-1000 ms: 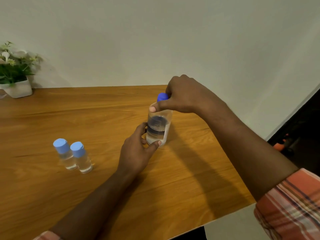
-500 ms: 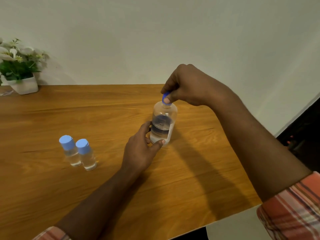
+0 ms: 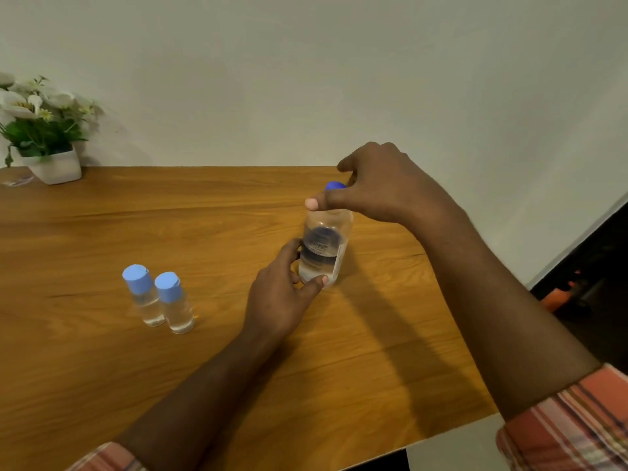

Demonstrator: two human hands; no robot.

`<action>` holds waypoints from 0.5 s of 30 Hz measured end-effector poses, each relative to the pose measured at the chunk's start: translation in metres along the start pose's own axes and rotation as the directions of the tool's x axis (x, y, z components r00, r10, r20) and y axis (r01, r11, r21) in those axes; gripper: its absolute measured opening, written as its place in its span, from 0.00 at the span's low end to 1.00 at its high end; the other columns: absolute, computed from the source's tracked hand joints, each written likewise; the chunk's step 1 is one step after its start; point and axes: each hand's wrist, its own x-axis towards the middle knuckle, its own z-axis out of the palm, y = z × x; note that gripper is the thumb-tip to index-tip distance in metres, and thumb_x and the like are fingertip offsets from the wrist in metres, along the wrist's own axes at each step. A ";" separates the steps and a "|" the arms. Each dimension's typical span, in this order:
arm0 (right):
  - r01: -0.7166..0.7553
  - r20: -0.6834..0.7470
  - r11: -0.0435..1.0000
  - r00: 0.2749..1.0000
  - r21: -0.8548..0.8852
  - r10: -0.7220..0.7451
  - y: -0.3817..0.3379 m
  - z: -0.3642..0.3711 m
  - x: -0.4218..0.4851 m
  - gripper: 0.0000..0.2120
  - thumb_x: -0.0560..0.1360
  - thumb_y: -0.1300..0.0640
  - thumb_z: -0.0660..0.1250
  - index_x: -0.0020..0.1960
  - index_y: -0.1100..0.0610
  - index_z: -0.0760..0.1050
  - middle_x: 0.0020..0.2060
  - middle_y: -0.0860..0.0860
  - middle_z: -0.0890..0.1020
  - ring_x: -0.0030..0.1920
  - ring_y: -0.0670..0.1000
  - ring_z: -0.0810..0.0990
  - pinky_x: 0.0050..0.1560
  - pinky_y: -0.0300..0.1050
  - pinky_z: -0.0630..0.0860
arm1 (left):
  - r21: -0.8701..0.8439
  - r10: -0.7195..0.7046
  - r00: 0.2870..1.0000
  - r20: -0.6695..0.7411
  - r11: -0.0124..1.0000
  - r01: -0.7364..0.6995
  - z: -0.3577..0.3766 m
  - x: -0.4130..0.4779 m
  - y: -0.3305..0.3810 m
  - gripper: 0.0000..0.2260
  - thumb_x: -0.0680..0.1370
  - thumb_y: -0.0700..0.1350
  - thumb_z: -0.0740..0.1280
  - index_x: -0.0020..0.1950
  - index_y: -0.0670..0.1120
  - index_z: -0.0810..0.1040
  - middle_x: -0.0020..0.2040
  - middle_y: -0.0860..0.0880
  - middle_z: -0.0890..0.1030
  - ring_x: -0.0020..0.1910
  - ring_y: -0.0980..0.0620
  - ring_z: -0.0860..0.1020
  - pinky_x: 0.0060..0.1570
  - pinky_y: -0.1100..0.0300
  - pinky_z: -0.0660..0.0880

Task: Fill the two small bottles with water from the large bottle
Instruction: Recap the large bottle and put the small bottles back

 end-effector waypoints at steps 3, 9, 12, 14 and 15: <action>0.054 0.032 0.968 0.997 0.245 -0.064 0.002 -0.002 -0.010 0.35 0.70 0.45 0.74 0.73 0.53 0.67 0.62 0.51 0.79 0.60 0.48 0.78 0.61 0.47 0.75 | -0.002 -0.003 1.000 -0.004 1.000 0.003 -0.001 0.000 -0.001 0.30 0.72 0.52 0.73 0.71 0.56 0.65 0.53 0.64 0.73 0.46 0.59 0.77 0.42 0.64 0.73; 0.080 -0.076 0.945 0.995 0.316 -0.059 -0.001 0.012 -0.012 0.26 0.71 0.61 0.75 0.68 0.55 0.74 0.59 0.52 0.81 0.59 0.47 0.79 0.62 0.43 0.75 | -0.007 0.003 1.000 -0.005 1.000 -0.003 0.000 -0.001 0.000 0.30 0.72 0.52 0.73 0.71 0.56 0.65 0.54 0.64 0.74 0.45 0.60 0.77 0.41 0.65 0.73; 0.042 -0.126 0.961 0.992 0.273 -0.008 -0.001 0.013 -0.007 0.30 0.67 0.53 0.78 0.67 0.55 0.75 0.55 0.52 0.83 0.54 0.49 0.81 0.57 0.42 0.76 | -0.004 -0.003 1.000 0.001 1.000 0.003 0.000 0.000 0.001 0.30 0.72 0.52 0.73 0.71 0.56 0.65 0.58 0.61 0.76 0.47 0.58 0.78 0.43 0.62 0.75; 0.021 -0.162 0.973 0.987 0.229 0.017 -0.002 0.018 -0.004 0.31 0.66 0.48 0.78 0.66 0.54 0.75 0.54 0.52 0.83 0.52 0.49 0.80 0.51 0.41 0.75 | -0.005 -0.005 1.000 -0.002 1.000 0.005 0.000 -0.001 0.001 0.30 0.71 0.53 0.73 0.71 0.57 0.64 0.60 0.59 0.77 0.47 0.57 0.78 0.44 0.60 0.76; 0.011 -0.186 0.979 0.982 0.205 0.028 -0.003 0.022 -0.003 0.31 0.67 0.46 0.78 0.66 0.53 0.75 0.54 0.52 0.82 0.52 0.49 0.80 0.50 0.41 0.74 | -0.002 -0.006 1.000 -0.002 1.000 0.006 0.000 -0.001 0.001 0.30 0.71 0.53 0.73 0.71 0.57 0.64 0.61 0.59 0.77 0.48 0.57 0.79 0.44 0.60 0.77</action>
